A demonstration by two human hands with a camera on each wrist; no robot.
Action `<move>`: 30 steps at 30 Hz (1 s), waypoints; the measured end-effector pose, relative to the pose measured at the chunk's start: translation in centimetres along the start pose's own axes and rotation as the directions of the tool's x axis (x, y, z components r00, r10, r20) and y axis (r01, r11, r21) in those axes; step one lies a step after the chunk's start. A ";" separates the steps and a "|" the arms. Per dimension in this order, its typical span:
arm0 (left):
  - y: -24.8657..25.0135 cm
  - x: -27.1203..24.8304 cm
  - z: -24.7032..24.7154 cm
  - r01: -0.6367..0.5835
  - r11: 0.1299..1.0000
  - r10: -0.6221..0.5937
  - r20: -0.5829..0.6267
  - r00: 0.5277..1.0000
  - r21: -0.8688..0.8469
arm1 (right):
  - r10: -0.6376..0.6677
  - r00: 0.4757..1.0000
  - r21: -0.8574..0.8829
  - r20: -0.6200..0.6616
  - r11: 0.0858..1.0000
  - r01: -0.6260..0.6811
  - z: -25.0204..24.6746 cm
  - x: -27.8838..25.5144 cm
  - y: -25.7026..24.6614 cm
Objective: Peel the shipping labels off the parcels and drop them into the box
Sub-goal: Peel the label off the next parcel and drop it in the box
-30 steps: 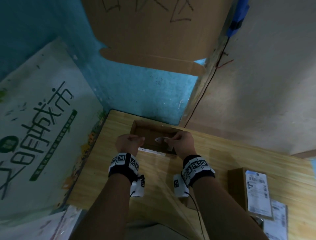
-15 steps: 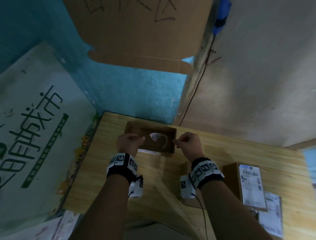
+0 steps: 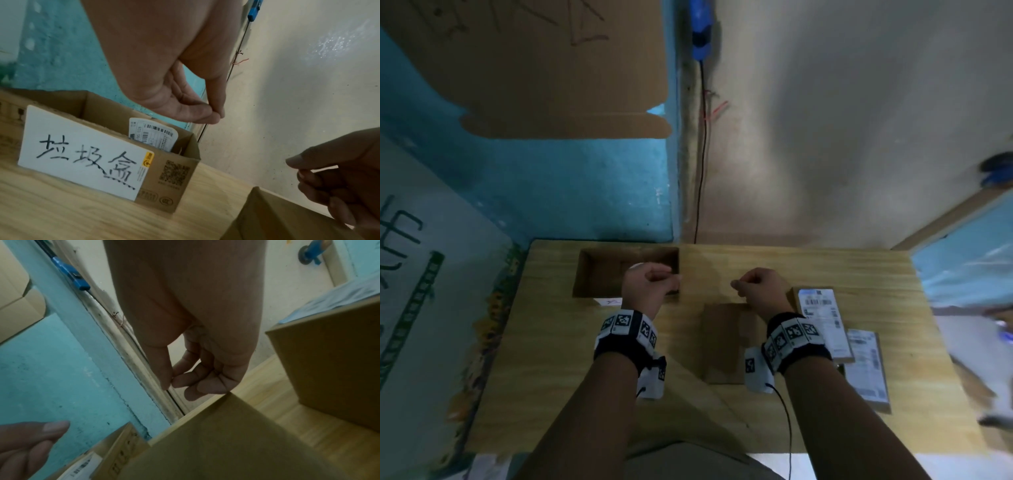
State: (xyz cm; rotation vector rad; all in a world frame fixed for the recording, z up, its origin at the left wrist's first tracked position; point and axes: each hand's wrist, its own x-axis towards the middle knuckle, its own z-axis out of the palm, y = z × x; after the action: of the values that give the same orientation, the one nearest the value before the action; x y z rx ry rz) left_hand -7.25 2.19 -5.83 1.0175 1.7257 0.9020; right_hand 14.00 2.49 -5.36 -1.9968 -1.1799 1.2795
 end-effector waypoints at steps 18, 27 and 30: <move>-3.7 -4.7 3.6 0.321 0.947 -0.306 0.286 0.908 -0.006 | 0.266 0.943 -0.143 0.198 0.960 -0.241 1.1 -2.8 5.6; -3.5 -4.9 0.4 0.259 0.957 -0.243 0.131 0.961 -0.129 | 0.129 0.965 -0.077 0.230 0.991 -0.114 3.3 -3.8 4.7; -4.5 -5.3 -0.6 0.340 0.918 -0.329 0.086 0.940 -0.204 | 0.126 0.960 -0.093 0.251 0.990 -0.105 4.7 -4.1 4.3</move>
State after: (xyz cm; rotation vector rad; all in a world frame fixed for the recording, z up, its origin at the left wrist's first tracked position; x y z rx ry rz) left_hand -7.61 -4.48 -7.83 0.5732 1.6528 0.8113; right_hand 10.72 -3.49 -8.79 -2.0271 -1.2629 1.6129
